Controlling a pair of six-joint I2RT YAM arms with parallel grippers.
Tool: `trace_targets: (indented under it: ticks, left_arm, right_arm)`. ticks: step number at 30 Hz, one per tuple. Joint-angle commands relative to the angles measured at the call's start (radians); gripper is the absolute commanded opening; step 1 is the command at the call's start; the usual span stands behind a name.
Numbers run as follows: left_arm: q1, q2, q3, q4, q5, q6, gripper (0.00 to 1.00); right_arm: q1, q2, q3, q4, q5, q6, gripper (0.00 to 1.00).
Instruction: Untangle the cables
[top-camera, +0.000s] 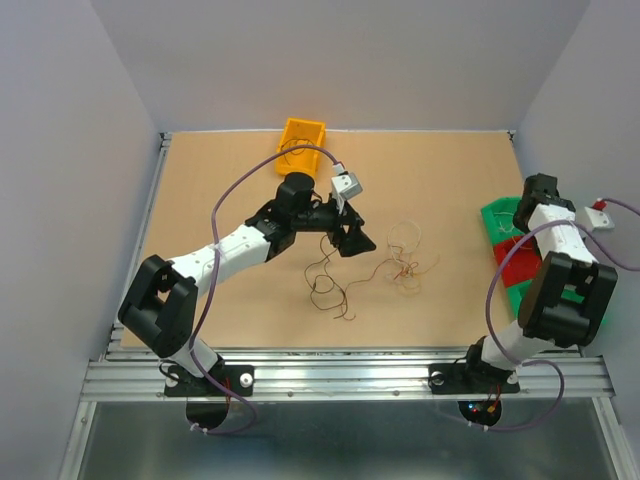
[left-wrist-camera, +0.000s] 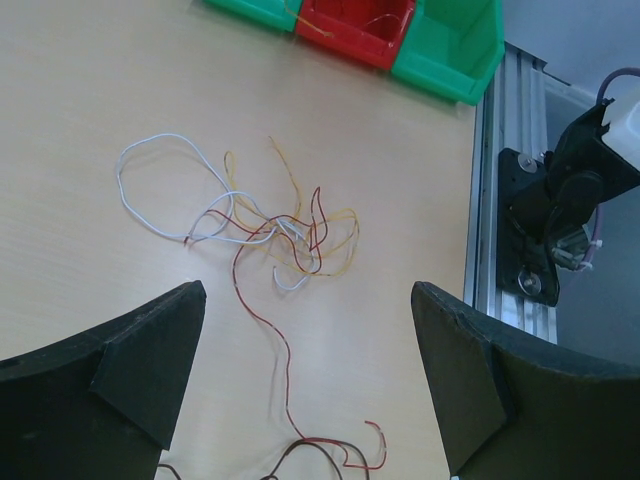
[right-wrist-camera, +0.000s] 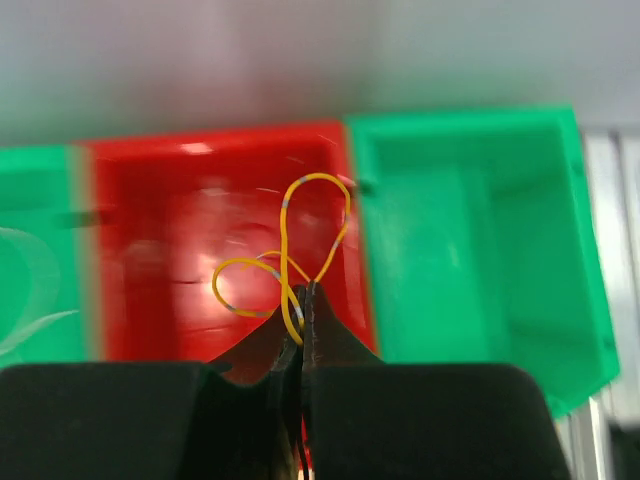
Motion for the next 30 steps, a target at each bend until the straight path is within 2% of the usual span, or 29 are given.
trace_targets:
  ticks: [1,5,8,15,18,22,25,28,30]
  left_arm:
    - [-0.014,-0.047,0.029,0.02,0.009,0.017,0.95]
    - [-0.017,-0.043,0.033,0.013,0.006,0.02,0.95]
    - [-0.018,-0.047,0.032,0.013,-0.003,0.025,0.95]
    - [-0.02,-0.044,0.035,0.011,-0.011,0.028,0.95]
    - [-0.02,-0.032,0.041,0.003,-0.011,0.026,0.95]
    - [-0.02,-0.035,0.046,-0.01,-0.014,0.026,0.95]
    - [-0.023,-0.046,0.04,-0.006,-0.019,0.028,0.95]
    - [-0.024,-0.043,0.041,-0.004,-0.02,0.026,0.95]
    - [-0.024,-0.035,0.044,-0.007,-0.017,0.026,0.95]
  right_arm:
    - [-0.11,0.052,-0.024,-0.368,-0.087,0.314,0.01]
    - [-0.134,-0.049,-0.07,-0.362,-0.052,0.35,0.01]
    - [-0.194,-0.124,-0.066,-0.316,-0.109,0.272,0.01]
    - [-0.214,-0.237,-0.076,-0.27,-0.041,0.215,0.01]
    - [-0.3,-0.248,-0.113,-0.25,-0.184,0.212,0.01]
    - [-0.318,-0.215,-0.175,-0.209,-0.262,0.258,0.01]
    - [-0.396,-0.181,-0.228,-0.136,-0.362,0.178,0.01]
    - [-0.453,-0.182,-0.307,0.05,-0.458,0.069,0.01]
    - [-0.461,-0.193,-0.339,0.117,-0.518,-0.007,0.01]
